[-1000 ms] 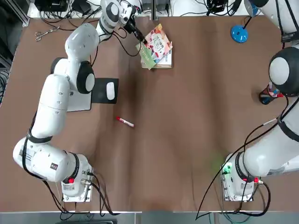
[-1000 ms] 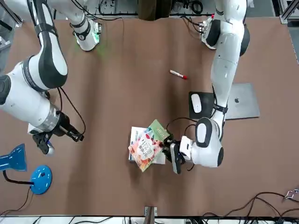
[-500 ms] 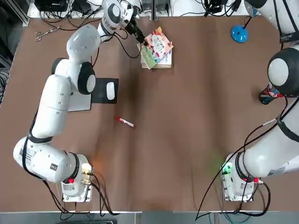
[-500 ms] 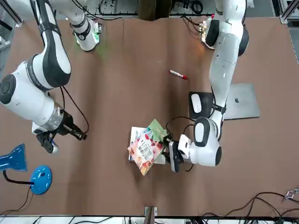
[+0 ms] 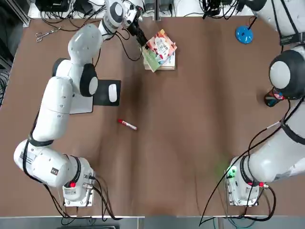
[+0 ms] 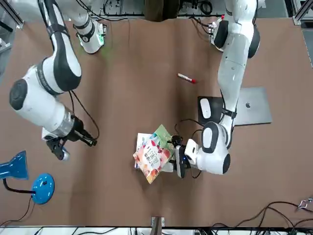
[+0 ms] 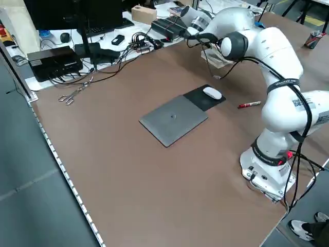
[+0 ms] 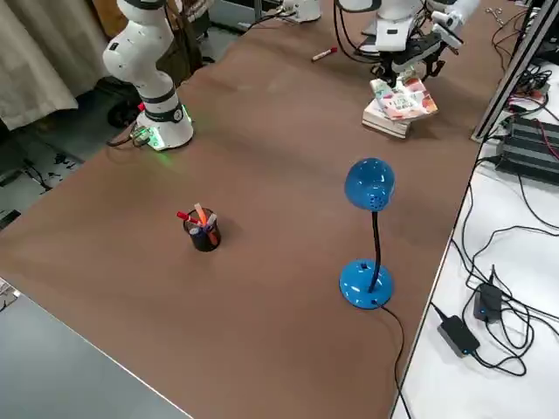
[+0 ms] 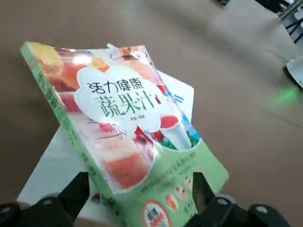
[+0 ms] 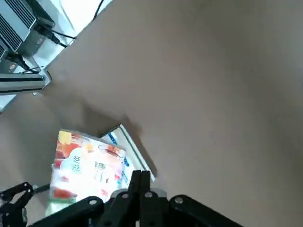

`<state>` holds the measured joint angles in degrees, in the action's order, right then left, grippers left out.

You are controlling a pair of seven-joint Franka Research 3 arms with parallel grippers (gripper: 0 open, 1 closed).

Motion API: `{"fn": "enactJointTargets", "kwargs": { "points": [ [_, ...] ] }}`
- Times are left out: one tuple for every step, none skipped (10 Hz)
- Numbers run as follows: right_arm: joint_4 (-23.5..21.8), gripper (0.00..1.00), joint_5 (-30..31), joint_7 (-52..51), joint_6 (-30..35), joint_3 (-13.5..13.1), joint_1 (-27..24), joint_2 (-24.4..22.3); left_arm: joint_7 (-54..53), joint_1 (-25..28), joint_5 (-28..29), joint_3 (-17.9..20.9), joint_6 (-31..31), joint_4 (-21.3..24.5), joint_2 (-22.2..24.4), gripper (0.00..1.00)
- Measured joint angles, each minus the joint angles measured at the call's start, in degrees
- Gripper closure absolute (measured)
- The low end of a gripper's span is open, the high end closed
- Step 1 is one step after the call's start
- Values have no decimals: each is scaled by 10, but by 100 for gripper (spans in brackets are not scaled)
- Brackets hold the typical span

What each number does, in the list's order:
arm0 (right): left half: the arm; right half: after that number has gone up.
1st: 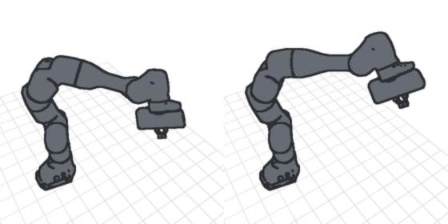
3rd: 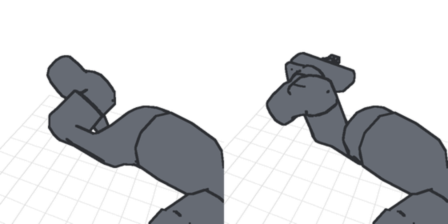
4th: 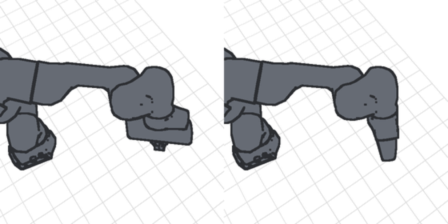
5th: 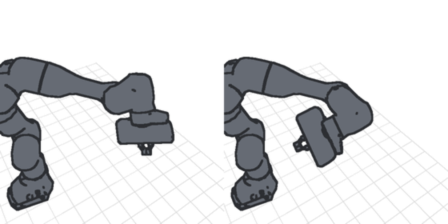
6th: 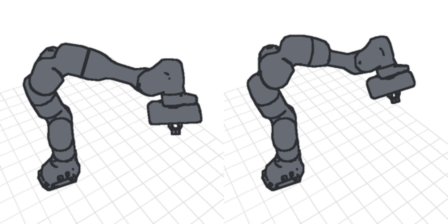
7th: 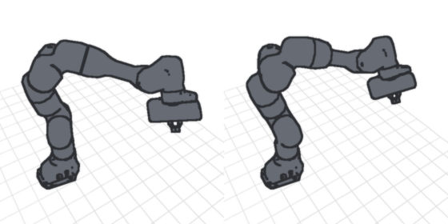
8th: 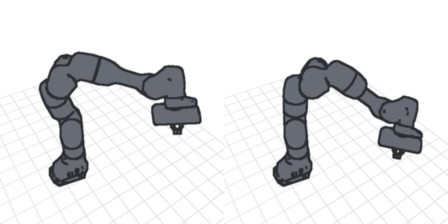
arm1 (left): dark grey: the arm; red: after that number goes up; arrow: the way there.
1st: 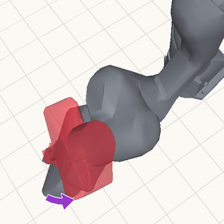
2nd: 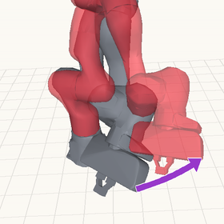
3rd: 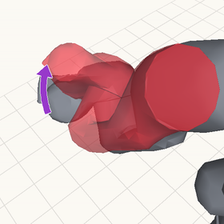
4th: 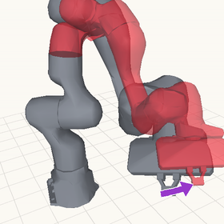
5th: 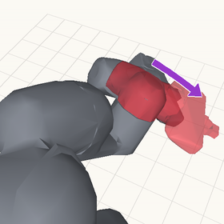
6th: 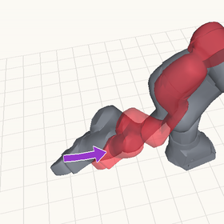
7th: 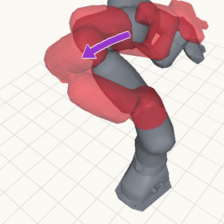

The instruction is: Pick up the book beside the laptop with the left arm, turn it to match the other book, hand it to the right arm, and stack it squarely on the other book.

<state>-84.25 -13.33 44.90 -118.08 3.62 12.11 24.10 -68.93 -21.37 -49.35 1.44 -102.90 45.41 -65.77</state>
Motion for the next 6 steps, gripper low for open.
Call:
{"fn": "enactJointTargets", "kwargs": {
  "points": [
    [4, 98, 0, 19, -9, 0, 11, 7, 24, 3, 20, 2, 25, 0, 15, 6],
    [7, 98, -1, 34, -18, 0, 20, 12, 52, 4, 37, 7, 47, 0, 31, 8],
    [9, 98, -3, 56, -33, 0, 28, 17, 77, 5, 45, 25, 69, -1, 46, 11],
    [10, 98, -5, 89, -59, 1, 40, 24, 107, 8, 46, 49, 94, -1, 60, 19],
    [10, 98, -7, 133, -96, 2, 61, 36, 147, 12, 46, 70, 118, -1, 76, 23],
    [10, 98, -7, 182, -143, 3, 87, 54, 194, 14, 50, 92, 146, -2, 95, 28]
  ]
}}
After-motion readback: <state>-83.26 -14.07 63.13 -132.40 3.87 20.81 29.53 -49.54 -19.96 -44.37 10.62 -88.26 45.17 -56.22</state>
